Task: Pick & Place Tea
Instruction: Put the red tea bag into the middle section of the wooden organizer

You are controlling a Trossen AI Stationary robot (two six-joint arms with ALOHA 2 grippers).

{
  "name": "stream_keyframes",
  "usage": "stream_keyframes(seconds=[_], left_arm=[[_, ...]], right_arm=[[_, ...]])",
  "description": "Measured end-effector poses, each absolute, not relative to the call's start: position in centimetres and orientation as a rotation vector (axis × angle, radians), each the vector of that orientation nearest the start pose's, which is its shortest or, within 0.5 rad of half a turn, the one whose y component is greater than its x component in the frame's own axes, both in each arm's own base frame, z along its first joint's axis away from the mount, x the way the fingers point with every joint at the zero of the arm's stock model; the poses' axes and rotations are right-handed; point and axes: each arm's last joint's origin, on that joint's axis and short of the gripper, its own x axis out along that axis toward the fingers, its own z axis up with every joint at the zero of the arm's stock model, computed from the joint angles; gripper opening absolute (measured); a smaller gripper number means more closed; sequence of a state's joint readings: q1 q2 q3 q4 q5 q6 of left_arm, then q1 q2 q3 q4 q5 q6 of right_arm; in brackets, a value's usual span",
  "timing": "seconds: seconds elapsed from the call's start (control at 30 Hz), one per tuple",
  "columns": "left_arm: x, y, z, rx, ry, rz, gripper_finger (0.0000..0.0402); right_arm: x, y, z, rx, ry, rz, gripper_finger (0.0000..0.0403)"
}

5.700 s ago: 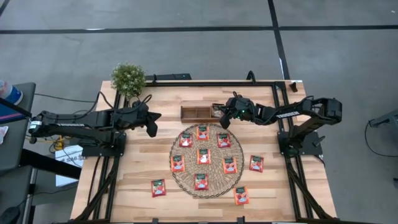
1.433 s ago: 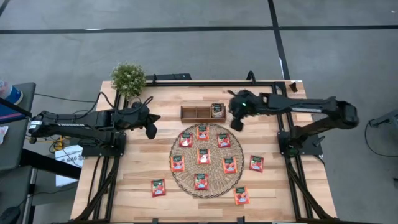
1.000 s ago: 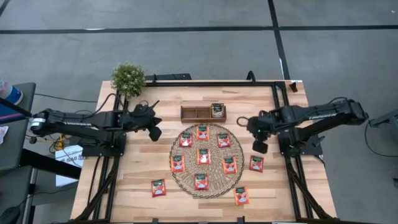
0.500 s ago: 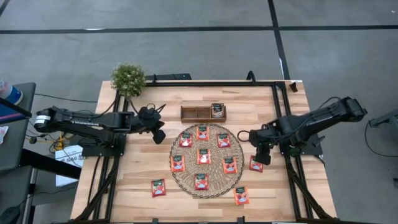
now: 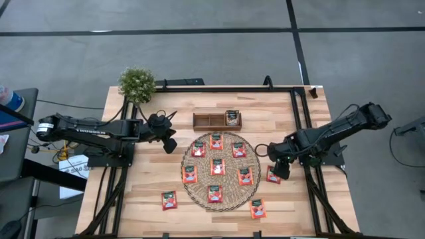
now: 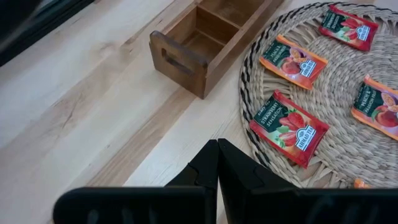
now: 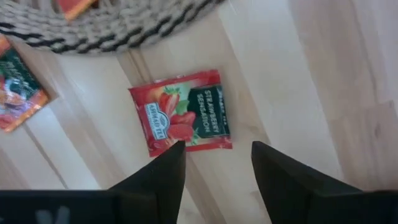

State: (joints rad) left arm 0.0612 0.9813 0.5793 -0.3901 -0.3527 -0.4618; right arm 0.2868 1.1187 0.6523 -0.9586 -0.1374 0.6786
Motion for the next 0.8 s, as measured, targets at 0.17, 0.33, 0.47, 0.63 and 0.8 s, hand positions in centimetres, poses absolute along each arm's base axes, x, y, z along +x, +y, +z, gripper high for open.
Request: stream_keyframes(seconds=[0.17, 0.33, 0.47, 0.63, 0.8], left_arm=[[18.8, 2.2, 21.5, -0.297, 0.685, 0.562, 0.0000], [18.8, 2.2, 21.5, -0.283, 0.688, 0.560, 0.0000], [18.8, 2.2, 21.5, -0.283, 0.688, 0.560, 0.0000], [18.8, 2.2, 21.5, -0.284, 0.687, 0.561, 0.0000], [18.8, 2.2, 21.5, -0.284, 0.687, 0.561, 0.0000]], right_arm=[[15.0, 5.7, 17.8, 0.441, 1.497, -0.156, 0.0166], [14.9, 6.1, 17.1, 0.460, 1.477, -0.151, 0.0155], [14.9, 6.1, 16.4, 0.487, 1.453, -0.155, 0.0149], [14.9, 6.1, 15.4, 0.475, 1.479, -0.168, 0.0150], [15.7, 6.4, 13.8, 0.434, 1.534, -0.176, 0.0154]])
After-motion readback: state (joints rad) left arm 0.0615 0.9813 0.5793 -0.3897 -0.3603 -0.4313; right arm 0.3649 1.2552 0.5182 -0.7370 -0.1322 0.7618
